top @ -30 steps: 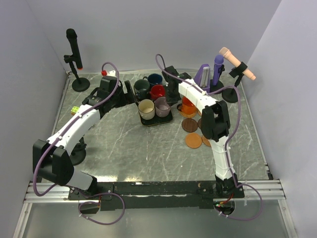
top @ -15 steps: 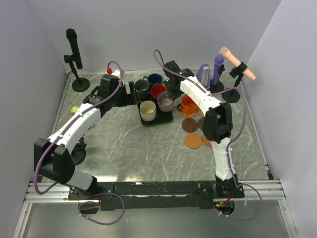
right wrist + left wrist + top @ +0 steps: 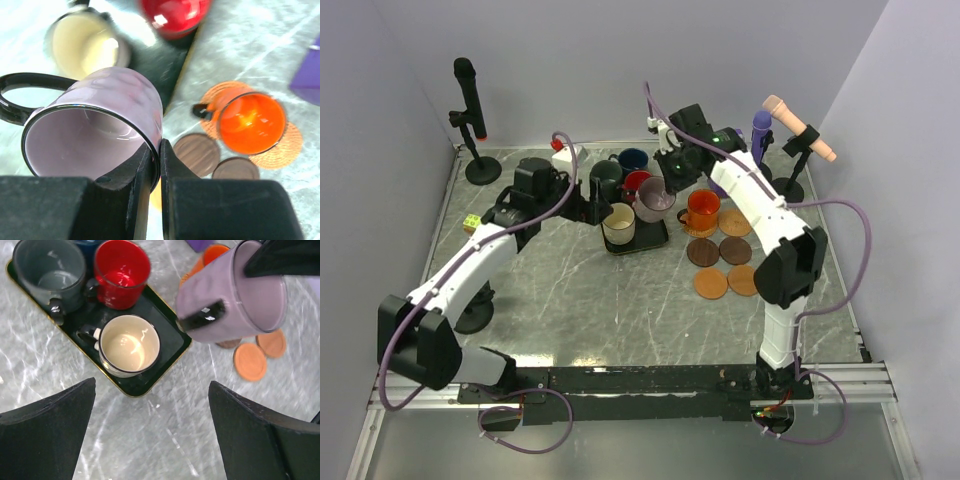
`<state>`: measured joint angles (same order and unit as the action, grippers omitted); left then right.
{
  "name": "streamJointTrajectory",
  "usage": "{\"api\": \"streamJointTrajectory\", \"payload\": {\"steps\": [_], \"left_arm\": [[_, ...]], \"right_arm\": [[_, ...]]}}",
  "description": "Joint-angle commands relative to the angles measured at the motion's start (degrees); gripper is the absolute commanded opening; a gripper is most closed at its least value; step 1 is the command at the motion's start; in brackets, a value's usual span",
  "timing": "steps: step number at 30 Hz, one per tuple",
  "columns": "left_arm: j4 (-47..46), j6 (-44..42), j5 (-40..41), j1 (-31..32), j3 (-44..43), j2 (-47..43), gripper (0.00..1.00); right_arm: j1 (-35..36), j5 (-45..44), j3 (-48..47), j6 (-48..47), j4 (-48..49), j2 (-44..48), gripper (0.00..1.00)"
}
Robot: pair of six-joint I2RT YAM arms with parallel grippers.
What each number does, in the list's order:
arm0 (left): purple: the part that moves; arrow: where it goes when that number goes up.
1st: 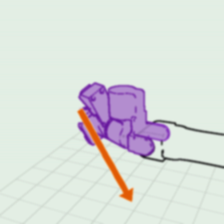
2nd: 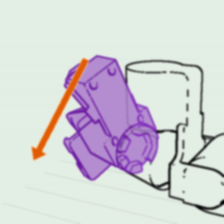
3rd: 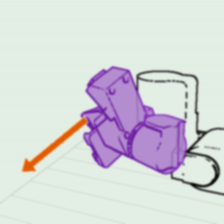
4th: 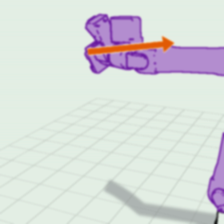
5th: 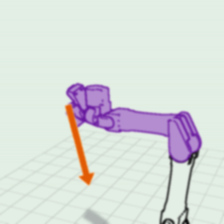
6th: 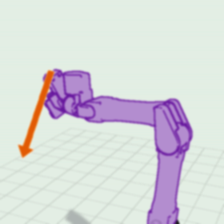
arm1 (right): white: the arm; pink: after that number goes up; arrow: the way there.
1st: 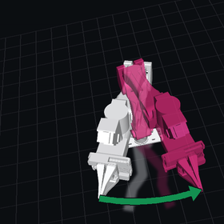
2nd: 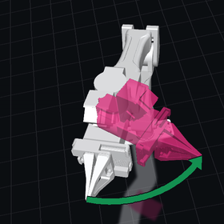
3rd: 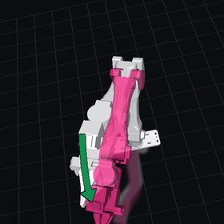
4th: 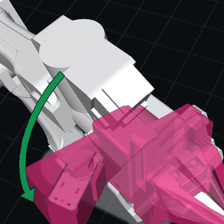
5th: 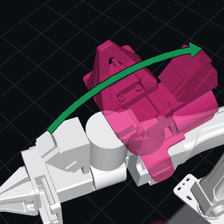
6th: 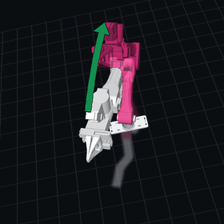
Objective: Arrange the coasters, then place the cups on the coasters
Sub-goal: Pick up the cup from the tray, then place the cup on the coaster.
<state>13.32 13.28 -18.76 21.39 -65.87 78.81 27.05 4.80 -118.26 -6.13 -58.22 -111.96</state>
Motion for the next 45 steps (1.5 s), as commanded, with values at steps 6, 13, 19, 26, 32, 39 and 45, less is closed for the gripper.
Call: {"api": "streamJointTrajectory", "payload": {"steps": [6, 13, 19, 26, 32, 39, 45], "left_arm": [[-1.47, -10.11, -11.82, 1.55, -0.31, -3.48, 0.99], [1.27, -12.4, -10.68, 7.96, -1.9, -1.82, 0.99], [3.29, -12.57, -9.01, 10.34, -5.58, 2.31, 0.92], [5.22, -12.57, -5.06, 13.94, -7.7, 5.13, 0.69], [5.4, -14.6, -4.27, 15.35, -7.52, 5.22, 0.39], [6.37, -16.62, -1.02, 17.72, -7.44, 5.57, 0.01], [-2.5, -16.53, 8.91, 21.06, -0.5, -0.4, 0.01]], "right_arm": [[-0.33, 15.77, 4.0, -4.85, -5.59, 7.29, 0.0], [-0.15, 16.29, 5.23, -6.52, -6.03, 9.21, 0.0], [0.46, 16.91, 7.95, -7.58, -6.12, 10.53, 0.0], [0.64, 17.35, 7.52, -7.76, -6.21, 10.36, 0.0], [0.64, 16.56, 7.34, -7.32, -6.03, 10.18, 0.0], [0.64, 14.01, 7.16, -4.42, -6.47, 9.84, 0.06], [0.64, 12.52, 9.62, -0.11, -6.65, 10.71, 0.46]]}}
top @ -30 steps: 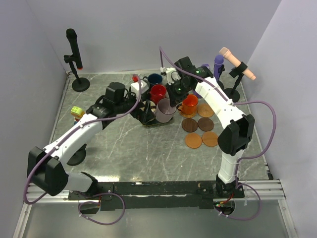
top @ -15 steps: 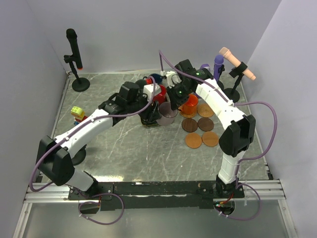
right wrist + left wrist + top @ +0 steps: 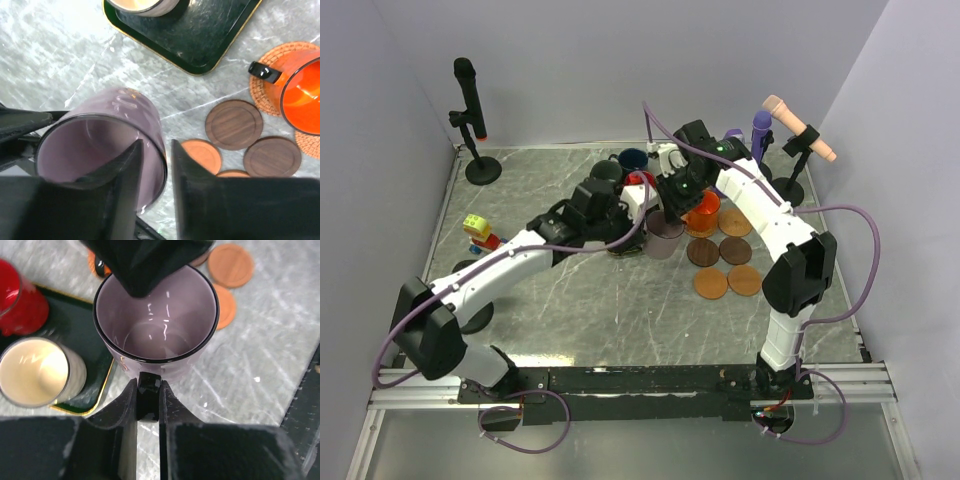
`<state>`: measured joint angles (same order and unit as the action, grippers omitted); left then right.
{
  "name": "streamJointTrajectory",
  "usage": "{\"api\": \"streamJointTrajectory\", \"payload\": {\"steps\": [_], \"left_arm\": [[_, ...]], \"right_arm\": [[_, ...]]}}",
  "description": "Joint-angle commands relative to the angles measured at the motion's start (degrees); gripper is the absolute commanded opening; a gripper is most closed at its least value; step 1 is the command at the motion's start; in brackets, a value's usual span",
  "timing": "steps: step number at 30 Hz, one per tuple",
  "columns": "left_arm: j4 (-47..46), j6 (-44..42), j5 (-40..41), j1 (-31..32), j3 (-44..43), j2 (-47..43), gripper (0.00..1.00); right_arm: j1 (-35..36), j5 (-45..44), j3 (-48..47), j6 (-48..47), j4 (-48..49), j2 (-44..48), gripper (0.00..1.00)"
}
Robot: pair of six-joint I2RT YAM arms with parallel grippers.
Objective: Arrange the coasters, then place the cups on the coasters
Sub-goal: Place the cup on the coaster.
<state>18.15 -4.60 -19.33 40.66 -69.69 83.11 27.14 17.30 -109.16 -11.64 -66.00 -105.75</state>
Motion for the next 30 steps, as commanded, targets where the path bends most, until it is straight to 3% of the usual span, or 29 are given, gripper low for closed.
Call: {"api": "streamJointTrajectory", "payload": {"steps": [1, 6, 20, 22, 27, 30], "left_arm": [[-8.47, 1.44, 10.71, 2.22, 4.03, -5.41, 0.01], [-9.45, 1.7, 14.41, 3.72, 5.18, -6.91, 0.01], [-12.88, 3.11, 13.36, 4.42, 6.76, -7.97, 0.01], [-13.14, 2.76, 13.09, 4.51, 6.85, -7.96, 0.01], [-13.76, 2.58, 12.56, 4.42, 6.94, -7.96, 0.01], [-13.76, 3.02, 12.83, 4.6, 6.85, -7.79, 0.01]], "right_arm": [[0.55, 0.1, 1.49, 6.01, 1.39, 4.85, 0.52], [0.55, 0.02, 5.1, 9.7, 2.45, 6.44, 0.59], [0.99, 1.42, 7.13, 17.96, 5.61, 3.45, 0.57], [0.9, 1.6, 7.12, 18.93, 6.05, 2.84, 0.51], [0.9, -1.03, 7.65, 20.95, 5.79, 2.04, 0.04], [0.81, -3.76, 8.18, 22.71, 5.53, 2.48, 0.0]]}}
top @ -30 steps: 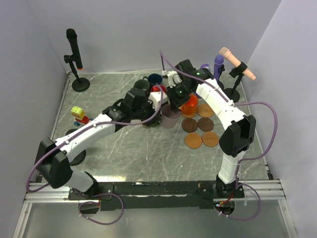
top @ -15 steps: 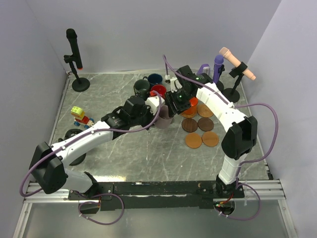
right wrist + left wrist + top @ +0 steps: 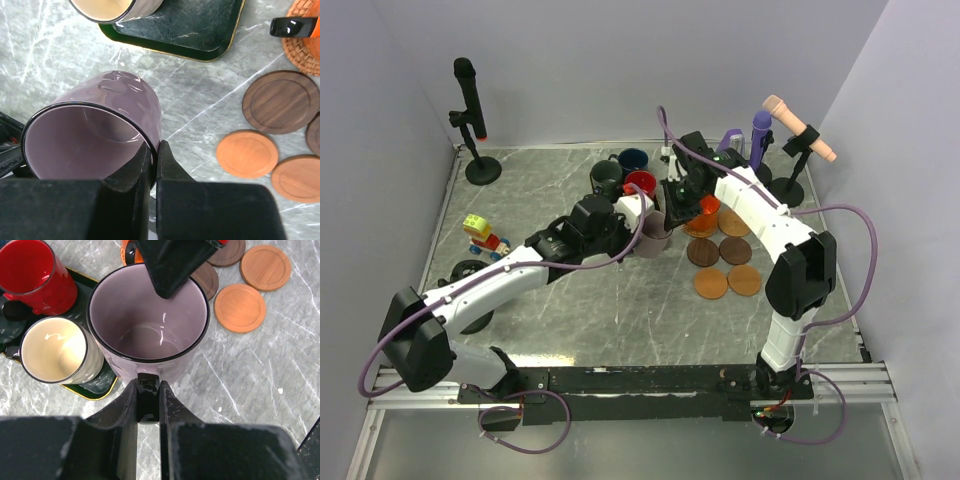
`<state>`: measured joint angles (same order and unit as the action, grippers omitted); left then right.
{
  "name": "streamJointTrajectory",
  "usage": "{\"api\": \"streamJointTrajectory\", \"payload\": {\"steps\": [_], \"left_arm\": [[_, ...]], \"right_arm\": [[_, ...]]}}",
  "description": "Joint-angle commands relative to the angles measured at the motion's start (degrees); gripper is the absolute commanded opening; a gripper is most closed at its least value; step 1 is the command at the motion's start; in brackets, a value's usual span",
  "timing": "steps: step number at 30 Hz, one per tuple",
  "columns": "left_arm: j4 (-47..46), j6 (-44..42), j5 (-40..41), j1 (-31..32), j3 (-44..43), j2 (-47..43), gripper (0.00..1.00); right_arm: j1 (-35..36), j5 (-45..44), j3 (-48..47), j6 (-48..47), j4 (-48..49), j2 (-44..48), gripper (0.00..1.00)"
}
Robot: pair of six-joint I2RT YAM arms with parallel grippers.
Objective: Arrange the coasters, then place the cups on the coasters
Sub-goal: Place the cup on the coaster.
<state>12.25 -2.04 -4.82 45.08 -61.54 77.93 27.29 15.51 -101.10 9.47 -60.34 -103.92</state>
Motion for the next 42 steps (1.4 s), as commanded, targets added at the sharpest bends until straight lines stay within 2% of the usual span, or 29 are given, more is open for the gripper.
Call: {"api": "streamJointTrajectory", "payload": {"steps": [1, 3, 4, 5, 6, 7, 10, 17, 22, 31, 42], "left_arm": [[-7.68, 0.98, -1.34, 0.18, -1.48, -2.35, 0.02], [-7.33, 1.6, -0.9, 0.1, -1.66, -2.26, 0.1], [-7.33, 1.6, -0.46, 0.1, -1.66, -2.08, 0.27], [-7.24, 4.13, -0.11, 0.18, -1.74, -2.17, 0.55], [-7.5, 4.85, 0.94, 0.1, -1.48, -2.26, 0.65], [-7.68, 5.55, 1.3, 0.18, -1.22, -2.61, 0.81], [-8.03, 8.88, 4.63, 0.18, -0.69, -3.66, 0.97], [-4.52, 16.45, 15.0, -0.43, -2.71, -4.63, 0.97], [-4.78, 19.27, 15.72, -2.8, -2.01, -5.6, 0.97], [-5.39, 20.94, 15.45, -5.35, -1.04, -6.47, 0.97], [-6.36, 20.41, 14.66, -6.58, -1.04, -5.86, 0.96]], "right_arm": [[0.66, -3.1, 0.55, 2.21, 0.04, 1.08, 0.0], [0.49, -5.56, 2.12, 3.53, 1.44, 2.75, 0.0], [0.4, -6.97, 3.18, 4.4, 2.23, 3.89, 0.0], [0.14, -8.2, 4.15, 5.63, 3.11, 5.29, 0.0], [-0.21, -9.17, 5.55, 6.6, 3.9, 6.52, 0.0], [-0.74, -10.31, 6.78, 7.3, 4.78, 7.84, 0.0], [-1.53, -14.44, 11.61, 10.03, 7.07, 11.62, 0.0], [-2.5, -25.69, 25.85, 15.57, 13.57, 19.1, 0.0], [-3.47, -31.14, 31.04, 16.01, 18.14, 20.34, 0.0], [-8.74, -32.82, 32.28, 14.0, 23.42, 18.23, 0.0], [-10.06, -31.51, 30.08, 10.56, 25.27, 14.27, 0.0]]}}
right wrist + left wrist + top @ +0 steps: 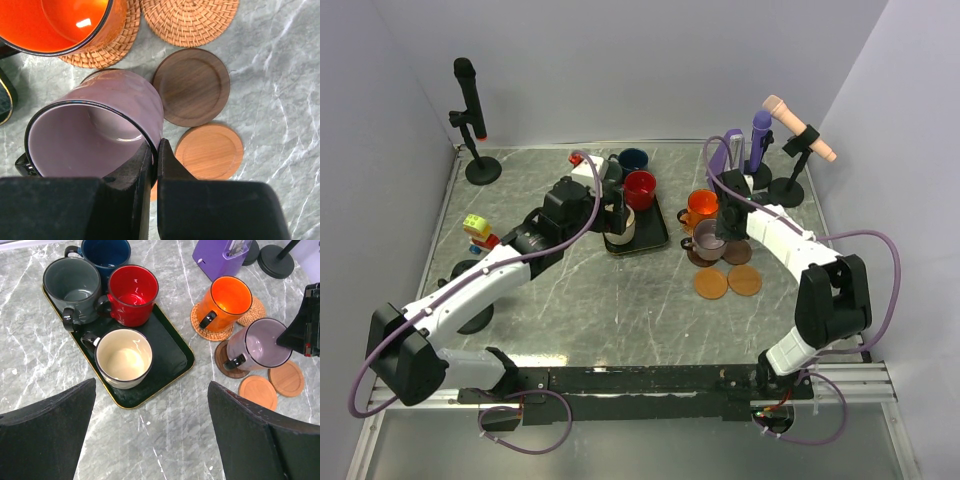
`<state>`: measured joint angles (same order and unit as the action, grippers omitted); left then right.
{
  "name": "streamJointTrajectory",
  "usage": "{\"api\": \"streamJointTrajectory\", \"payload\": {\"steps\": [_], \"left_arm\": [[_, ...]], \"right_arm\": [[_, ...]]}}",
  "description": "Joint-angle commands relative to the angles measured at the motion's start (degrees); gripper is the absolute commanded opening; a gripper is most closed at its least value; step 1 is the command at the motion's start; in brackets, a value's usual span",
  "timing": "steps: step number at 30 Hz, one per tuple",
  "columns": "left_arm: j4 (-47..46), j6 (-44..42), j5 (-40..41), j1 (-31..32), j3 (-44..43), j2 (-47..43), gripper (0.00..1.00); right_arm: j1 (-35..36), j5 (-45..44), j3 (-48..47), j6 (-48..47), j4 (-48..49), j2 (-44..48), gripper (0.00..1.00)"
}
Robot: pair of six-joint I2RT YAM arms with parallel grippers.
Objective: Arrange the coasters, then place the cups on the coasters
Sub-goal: Place the cup on the coaster.
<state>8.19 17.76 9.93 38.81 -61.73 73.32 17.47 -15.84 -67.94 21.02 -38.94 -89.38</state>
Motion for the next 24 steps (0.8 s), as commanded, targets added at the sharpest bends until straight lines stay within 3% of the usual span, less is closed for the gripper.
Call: {"api": "streamJointTrajectory", "payload": {"steps": [1, 24], "left_arm": [[-2.3, 0.61, -0.18, -0.48, -0.84, -1.16, 0.97], [-1.42, 1.05, -2.02, -0.75, -1.02, -0.28, 0.97]], "right_arm": [[-0.25, 0.1, -3.16, -0.98, 3.87, -0.53, 0.0], [-0.42, 3.27, -2.72, -0.8, 3.69, -2.11, 0.0]]}}
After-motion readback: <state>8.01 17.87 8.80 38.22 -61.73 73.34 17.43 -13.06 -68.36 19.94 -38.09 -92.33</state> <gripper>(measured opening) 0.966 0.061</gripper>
